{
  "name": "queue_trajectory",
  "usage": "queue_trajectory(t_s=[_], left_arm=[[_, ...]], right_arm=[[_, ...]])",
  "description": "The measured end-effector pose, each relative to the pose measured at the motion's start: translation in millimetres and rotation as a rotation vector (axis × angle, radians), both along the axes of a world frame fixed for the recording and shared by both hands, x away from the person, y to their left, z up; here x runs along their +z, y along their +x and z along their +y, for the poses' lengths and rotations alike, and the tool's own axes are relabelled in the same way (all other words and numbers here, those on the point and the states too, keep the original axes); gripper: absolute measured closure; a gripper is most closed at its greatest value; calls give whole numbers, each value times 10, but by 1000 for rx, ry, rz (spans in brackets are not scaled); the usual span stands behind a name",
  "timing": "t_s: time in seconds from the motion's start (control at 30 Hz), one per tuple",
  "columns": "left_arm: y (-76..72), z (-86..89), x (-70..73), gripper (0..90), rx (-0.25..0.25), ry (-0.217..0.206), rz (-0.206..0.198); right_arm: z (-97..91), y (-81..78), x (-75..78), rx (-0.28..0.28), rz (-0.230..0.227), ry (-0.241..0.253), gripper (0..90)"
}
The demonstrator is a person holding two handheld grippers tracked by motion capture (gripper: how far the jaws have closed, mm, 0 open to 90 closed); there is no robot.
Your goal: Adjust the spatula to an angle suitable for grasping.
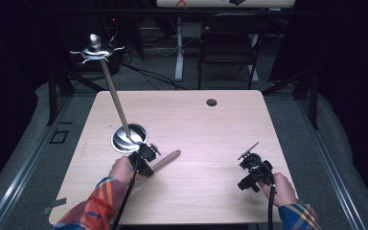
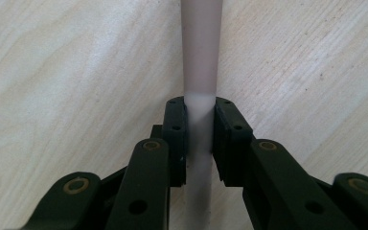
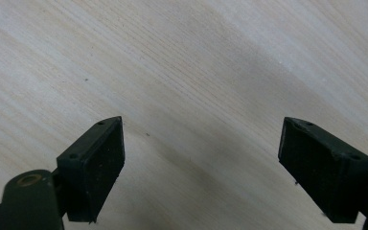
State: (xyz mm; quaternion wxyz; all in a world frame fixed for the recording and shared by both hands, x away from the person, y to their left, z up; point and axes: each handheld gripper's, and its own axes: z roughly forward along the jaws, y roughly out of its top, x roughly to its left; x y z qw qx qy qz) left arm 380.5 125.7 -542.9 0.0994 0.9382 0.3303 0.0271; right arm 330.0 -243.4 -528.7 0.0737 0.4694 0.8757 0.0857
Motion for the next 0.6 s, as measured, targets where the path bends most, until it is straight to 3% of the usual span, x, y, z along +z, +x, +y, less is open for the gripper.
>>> queue_trajectory(t_s=[0.6], left_arm=[[-2,151,114,765,22,-61,-28]], right_arm=[[-4,4,6,10,6,-10,157]])
